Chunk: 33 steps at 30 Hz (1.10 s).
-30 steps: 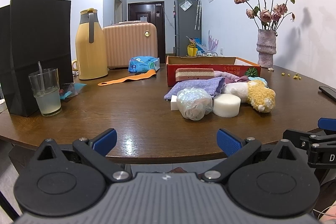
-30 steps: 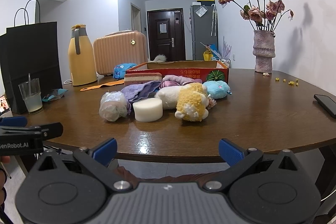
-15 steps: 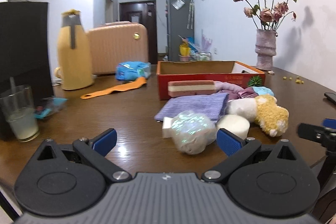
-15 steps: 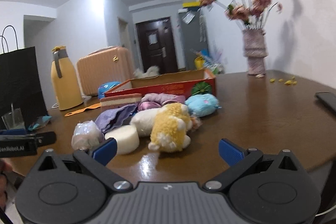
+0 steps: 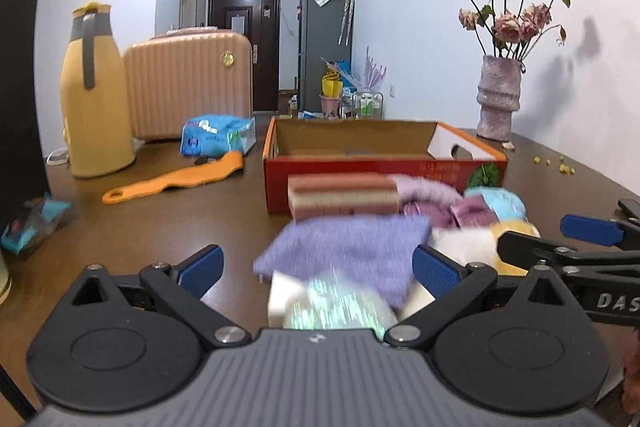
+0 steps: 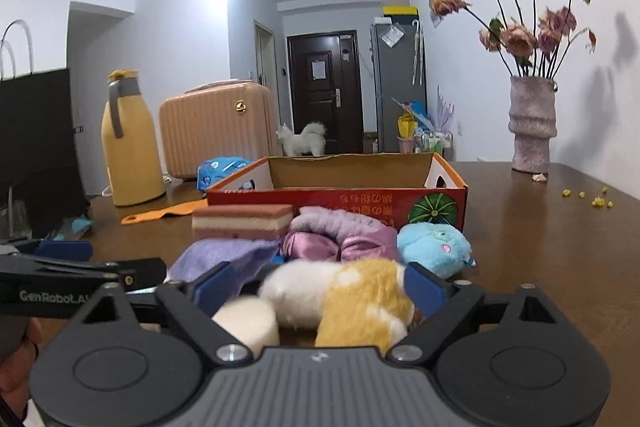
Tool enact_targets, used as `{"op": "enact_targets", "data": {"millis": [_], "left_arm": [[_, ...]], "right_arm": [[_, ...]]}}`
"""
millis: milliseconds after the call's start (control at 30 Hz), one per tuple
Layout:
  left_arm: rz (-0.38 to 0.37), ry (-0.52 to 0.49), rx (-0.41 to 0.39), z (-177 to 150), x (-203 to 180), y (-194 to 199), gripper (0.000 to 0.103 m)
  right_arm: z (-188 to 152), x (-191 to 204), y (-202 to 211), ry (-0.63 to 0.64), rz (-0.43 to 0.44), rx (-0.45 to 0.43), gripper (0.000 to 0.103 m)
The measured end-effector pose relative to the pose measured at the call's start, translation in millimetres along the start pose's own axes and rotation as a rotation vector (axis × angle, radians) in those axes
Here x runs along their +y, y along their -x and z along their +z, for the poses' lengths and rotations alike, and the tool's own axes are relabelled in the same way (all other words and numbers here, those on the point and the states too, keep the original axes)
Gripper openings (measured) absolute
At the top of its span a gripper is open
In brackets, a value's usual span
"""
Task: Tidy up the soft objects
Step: 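Reach the right tool to the brown sponge block and grasp it, then carry the sponge into the cardboard box and open the right tool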
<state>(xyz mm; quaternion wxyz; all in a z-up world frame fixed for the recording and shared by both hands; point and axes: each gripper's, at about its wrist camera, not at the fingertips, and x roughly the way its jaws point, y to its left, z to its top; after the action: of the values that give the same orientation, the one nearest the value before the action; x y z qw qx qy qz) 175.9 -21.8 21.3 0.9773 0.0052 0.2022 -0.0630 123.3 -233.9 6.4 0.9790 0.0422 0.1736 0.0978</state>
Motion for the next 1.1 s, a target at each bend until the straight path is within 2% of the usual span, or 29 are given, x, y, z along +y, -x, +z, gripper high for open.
{"op": "enact_targets", "data": {"millis": [67, 133, 233, 300, 367, 400, 433, 500, 567, 600, 667, 800, 1100], "left_arm": [[-0.003, 0.020, -0.006, 13.7, 6.6, -12.5, 0.100], [-0.017, 0.064, 0.010, 29.2, 16.7, -28.9, 0.094], [-0.044, 0.152, 0.074, 50.5, 33.6, -58.0, 0.086], [-0.063, 0.212, 0.124, 60.9, 45.0, -78.7, 0.084], [-0.083, 0.262, 0.183, 67.3, 55.3, -100.0, 0.077], [-0.096, 0.283, 0.213, 69.0, 60.1, -110.8, 0.072], [-0.112, 0.310, 0.252, 70.0, 65.5, -122.1, 0.060], [-0.175, 0.383, 0.329, 67.0, 78.7, -141.3, 0.048], [-0.249, 0.495, 0.386, 59.7, 95.4, -156.2, 0.043], [-0.280, 0.538, 0.402, 56.2, 102.3, -160.4, 0.035], [-0.297, 0.563, 0.402, 53.6, 108.1, -161.8, 0.033], [-0.274, 0.526, 0.373, 61.5, 101.1, -146.0, 0.032], [-0.330, 0.435, 0.230, 91.4, 69.9, -69.1, 0.032]], "right_arm": [[11.7, -6.3, -7.7, -0.024, 0.029, 0.002, 0.078], [25.4, -9.4, -18.4, -0.032, 0.057, 0.000, 0.073], [45.1, -10.4, -44.9, -0.045, 0.095, 0.033, 0.071], [58.1, -9.1, -70.4, -0.087, 0.143, 0.085, 0.071], [65.9, -2.5, -96.2, -0.099, 0.190, 0.120, 0.066], [68.3, 1.8, -110.8, -0.100, 0.197, 0.140, 0.065], [69.6, 4.5, -124.0, -0.105, 0.205, 0.156, 0.064], [69.2, 6.2, -147.3, -0.146, 0.218, 0.193, 0.058], [65.7, 3.2, -167.5, -0.207, 0.227, 0.254, 0.044], [62.8, 0.1, -176.2, -0.249, 0.232, 0.291, 0.043], [58.1, -0.4, -181.7, -0.284, 0.240, 0.310, 0.041], [59.0, 5.6, -176.9, -0.279, 0.239, 0.300, 0.038], [86.1, 0.6, -93.1, -0.264, 0.245, 0.141, 0.038]]}}
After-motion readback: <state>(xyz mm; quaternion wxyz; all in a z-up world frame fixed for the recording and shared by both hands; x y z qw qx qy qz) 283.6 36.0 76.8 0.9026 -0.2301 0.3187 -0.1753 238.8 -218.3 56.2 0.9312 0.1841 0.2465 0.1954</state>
